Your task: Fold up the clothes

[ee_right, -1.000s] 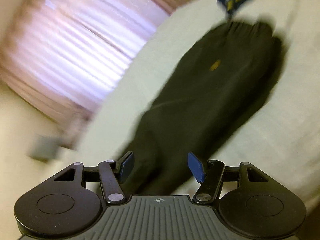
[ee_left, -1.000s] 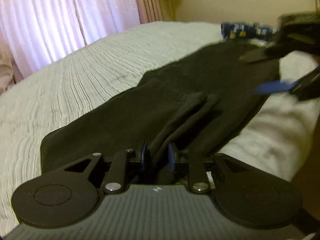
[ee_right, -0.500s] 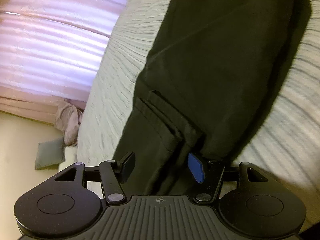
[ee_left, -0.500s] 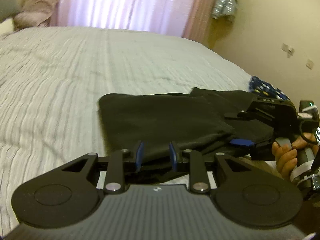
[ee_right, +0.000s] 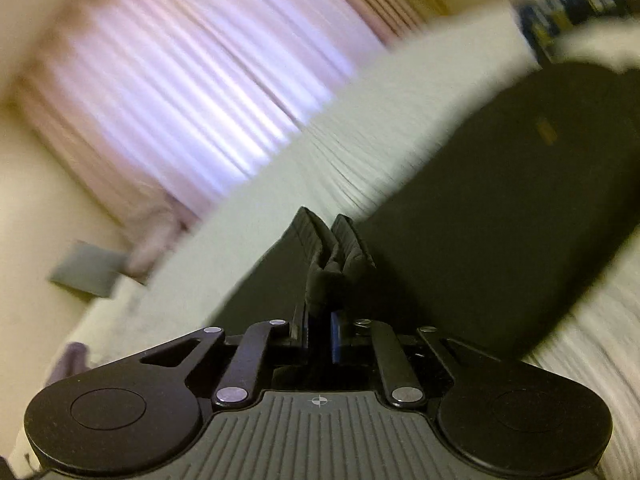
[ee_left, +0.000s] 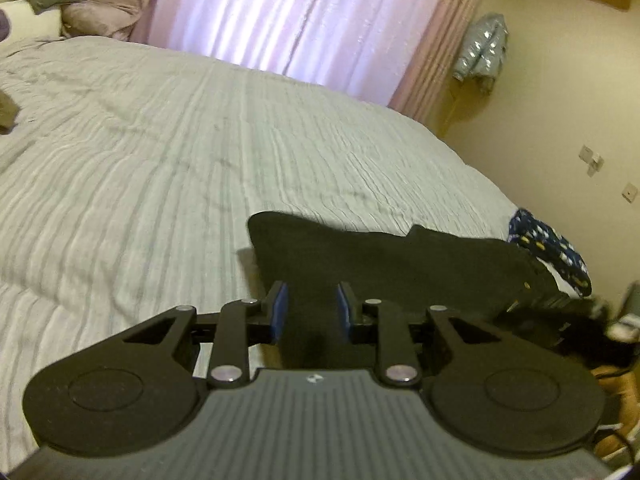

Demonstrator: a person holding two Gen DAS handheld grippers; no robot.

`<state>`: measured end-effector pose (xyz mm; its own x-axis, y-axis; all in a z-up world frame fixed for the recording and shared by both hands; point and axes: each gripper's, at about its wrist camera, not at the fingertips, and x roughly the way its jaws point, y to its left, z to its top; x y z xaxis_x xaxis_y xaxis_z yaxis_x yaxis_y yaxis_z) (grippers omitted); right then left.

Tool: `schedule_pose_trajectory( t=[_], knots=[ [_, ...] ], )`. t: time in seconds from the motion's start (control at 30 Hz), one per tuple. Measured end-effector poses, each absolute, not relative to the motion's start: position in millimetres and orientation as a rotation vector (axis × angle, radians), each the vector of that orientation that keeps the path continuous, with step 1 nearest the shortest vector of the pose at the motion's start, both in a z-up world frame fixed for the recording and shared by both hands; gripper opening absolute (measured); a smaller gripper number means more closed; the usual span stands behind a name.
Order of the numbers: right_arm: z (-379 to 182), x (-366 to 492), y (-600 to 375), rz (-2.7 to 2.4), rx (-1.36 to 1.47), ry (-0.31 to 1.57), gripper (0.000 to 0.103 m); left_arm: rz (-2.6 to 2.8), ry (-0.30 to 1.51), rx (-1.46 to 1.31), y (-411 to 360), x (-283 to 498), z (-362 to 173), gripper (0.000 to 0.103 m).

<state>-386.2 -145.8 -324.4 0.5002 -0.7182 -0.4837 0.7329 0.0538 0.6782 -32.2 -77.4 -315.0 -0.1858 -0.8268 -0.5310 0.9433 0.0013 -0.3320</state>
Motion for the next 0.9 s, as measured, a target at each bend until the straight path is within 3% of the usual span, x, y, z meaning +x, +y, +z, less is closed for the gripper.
schedule_pose_trajectory(
  t=[0.2, 0.37, 0.47, 0.53, 0.57, 0.7, 0.9],
  knots=[
    [-324, -385, -122, -1.216, 0.944, 0.004, 0.009, -1.64, 0.685, 0.258, -90, -47, -314, 0.02],
    [-344, -388, -143, -1.129, 1.036, 0.151, 0.009, -1.64, 0.679, 0.301, -105, -56, -321, 0.02],
    [-330, -384, -139, -1.134, 0.975, 0.22, 0.024, -1.638, 0.673, 0.317, -110, -57, -321, 0.02],
    [-315, -382, -134, -1.213, 0.882, 0.25, 0.045, -1.631, 0.658, 0.326, -115, -56, -319, 0.02],
    [-308, -379, -129, -1.277, 0.809, 0.259, 0.048, -1.627, 0.649, 0.328, -118, -55, -317, 0.02],
    [-287, -354, -126, -1.271, 0.602, 0.27, 0.048, -1.601, 0.626, 0.348, -139, -51, -317, 0.02],
    [-306, -287, -166, -1.181, 0.413, 0.406, 0.047, -1.556, 0.658, 0.379, -175, -42, -334, 0.018]
  ],
)
